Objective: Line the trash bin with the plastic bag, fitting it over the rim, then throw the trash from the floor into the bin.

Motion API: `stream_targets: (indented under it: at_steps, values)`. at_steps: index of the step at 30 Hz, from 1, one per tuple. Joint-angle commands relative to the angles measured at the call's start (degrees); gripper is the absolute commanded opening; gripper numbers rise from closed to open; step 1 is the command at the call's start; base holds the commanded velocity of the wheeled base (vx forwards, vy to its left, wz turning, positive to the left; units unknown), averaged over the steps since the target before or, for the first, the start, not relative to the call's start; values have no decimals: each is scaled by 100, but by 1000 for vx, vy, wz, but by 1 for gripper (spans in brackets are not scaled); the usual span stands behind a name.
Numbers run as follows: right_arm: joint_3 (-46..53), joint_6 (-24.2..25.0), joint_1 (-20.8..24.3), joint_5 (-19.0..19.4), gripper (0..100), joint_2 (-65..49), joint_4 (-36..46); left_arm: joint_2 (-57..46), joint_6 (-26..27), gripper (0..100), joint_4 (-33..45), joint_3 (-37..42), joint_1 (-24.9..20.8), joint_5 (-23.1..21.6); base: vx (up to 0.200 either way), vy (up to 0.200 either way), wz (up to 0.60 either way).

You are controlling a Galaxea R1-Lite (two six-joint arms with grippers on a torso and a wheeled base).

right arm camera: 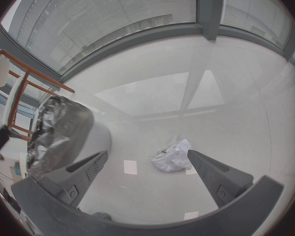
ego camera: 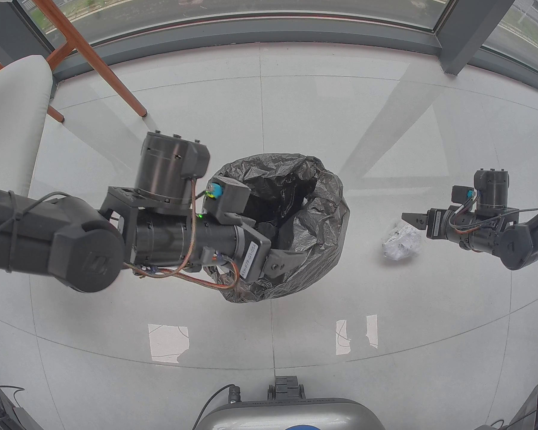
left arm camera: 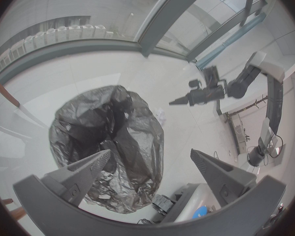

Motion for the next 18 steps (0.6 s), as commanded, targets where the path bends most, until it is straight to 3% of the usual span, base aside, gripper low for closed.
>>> stream_targets:
  at_steps: [1, 18]
  values:
    - [-13, -168, -359, 28, 100, 1229, -686, -368, -54, 100, -250, -7, 198, 122, 0, 0, 0]
    - [-1674, -265, -649, 46, 100, 2653, -862, -869, -71, 100, -250, -51, 918, 219, 0, 0, 0]
